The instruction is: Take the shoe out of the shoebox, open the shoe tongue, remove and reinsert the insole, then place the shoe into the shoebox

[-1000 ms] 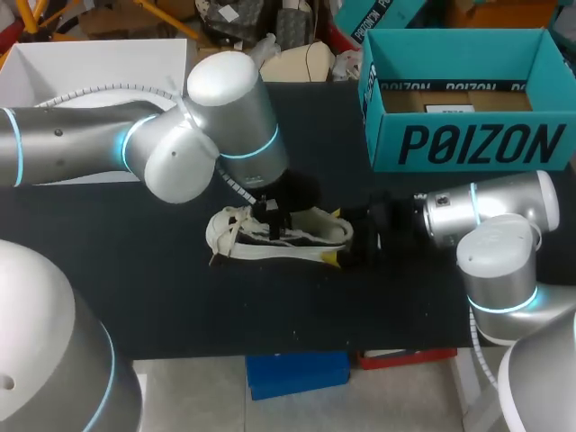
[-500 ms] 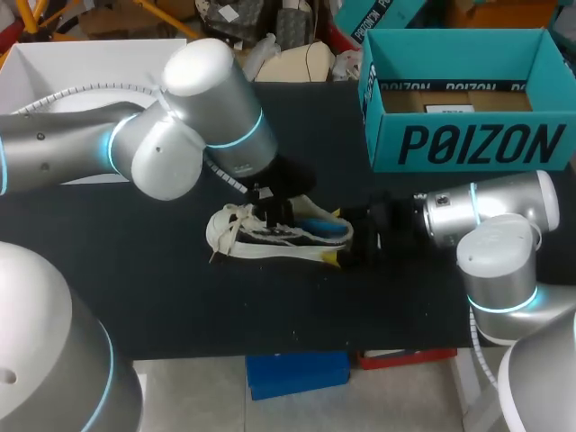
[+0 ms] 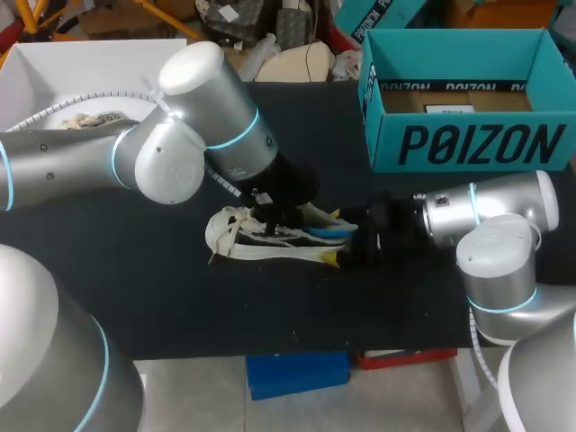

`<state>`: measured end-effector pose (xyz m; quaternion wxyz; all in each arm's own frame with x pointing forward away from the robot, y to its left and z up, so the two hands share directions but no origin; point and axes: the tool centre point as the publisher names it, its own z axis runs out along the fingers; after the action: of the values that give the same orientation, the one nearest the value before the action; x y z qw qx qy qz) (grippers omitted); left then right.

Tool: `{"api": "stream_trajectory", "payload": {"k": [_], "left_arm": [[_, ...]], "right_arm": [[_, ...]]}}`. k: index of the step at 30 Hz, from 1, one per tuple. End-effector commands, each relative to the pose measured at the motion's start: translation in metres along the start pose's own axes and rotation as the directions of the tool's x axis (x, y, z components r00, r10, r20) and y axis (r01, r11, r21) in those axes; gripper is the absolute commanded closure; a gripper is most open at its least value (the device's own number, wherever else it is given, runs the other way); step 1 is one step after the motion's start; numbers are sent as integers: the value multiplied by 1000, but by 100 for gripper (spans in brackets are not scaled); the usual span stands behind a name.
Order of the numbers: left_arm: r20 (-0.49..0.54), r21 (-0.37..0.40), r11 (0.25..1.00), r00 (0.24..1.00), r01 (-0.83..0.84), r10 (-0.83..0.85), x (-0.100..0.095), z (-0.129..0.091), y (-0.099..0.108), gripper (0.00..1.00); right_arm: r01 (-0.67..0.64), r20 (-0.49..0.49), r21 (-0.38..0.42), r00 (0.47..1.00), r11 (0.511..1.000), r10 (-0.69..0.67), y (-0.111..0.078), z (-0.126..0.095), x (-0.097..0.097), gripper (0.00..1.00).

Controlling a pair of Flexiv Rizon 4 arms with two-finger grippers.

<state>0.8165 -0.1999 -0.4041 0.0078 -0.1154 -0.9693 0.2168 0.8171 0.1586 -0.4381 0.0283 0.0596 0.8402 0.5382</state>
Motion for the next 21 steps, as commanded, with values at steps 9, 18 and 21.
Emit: {"api": "stream_trajectory", "payload": {"k": [9, 18, 21], "left_arm": [[69, -14, 995, 992, -100, 101, 0, 2, -7, 61], [119, -48, 989, 982, -139, 144, 1, 14, -14, 60], [132, -59, 987, 979, -149, 155, -1, 20, -16, 58]], "right_arm": [[-1, 0, 2, 1000, 1000, 1, -1, 3, 1, 100], [-1, 0, 2, 1000, 1000, 1, -1, 3, 1, 100], [-1, 0, 2, 1000, 1000, 1, -1, 3, 1, 100]]}}
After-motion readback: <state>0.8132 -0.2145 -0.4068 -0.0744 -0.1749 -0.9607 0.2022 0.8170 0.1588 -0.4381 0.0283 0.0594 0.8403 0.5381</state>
